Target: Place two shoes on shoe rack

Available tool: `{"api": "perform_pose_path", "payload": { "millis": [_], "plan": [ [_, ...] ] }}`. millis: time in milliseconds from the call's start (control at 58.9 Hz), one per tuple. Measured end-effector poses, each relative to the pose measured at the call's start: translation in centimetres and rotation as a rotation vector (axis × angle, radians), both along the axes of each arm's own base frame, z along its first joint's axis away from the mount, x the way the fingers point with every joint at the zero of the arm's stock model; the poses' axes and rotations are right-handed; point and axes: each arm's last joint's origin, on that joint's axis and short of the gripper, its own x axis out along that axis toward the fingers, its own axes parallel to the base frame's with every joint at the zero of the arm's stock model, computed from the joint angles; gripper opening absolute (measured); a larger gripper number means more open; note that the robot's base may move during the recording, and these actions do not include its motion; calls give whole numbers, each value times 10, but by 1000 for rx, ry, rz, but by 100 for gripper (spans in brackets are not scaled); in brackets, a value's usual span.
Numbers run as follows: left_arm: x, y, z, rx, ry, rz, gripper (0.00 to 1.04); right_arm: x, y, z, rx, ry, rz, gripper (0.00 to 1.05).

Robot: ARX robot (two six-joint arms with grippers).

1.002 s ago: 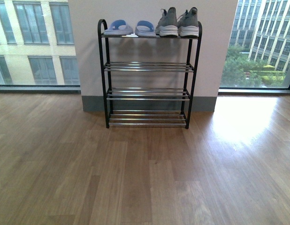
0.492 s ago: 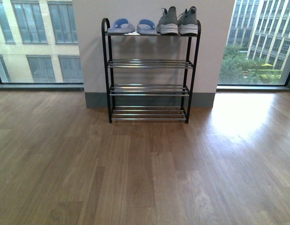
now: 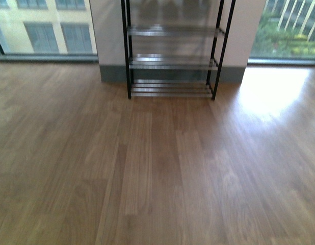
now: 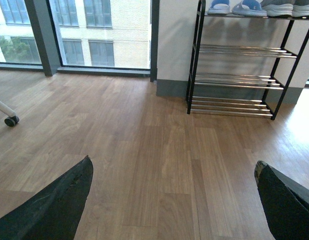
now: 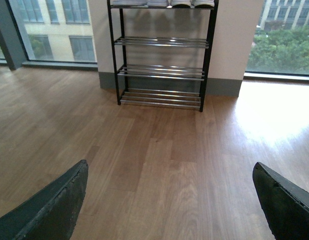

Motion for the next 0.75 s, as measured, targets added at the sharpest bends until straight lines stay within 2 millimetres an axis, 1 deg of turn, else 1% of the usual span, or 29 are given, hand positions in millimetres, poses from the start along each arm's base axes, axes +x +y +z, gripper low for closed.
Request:
{"api": "perform_pose_path", "payload": {
  "millis": [747],
  "plan": [
    [0, 0, 0, 0, 0, -2, 95, 0, 0, 0, 0, 0, -1, 95]
  ]
}}
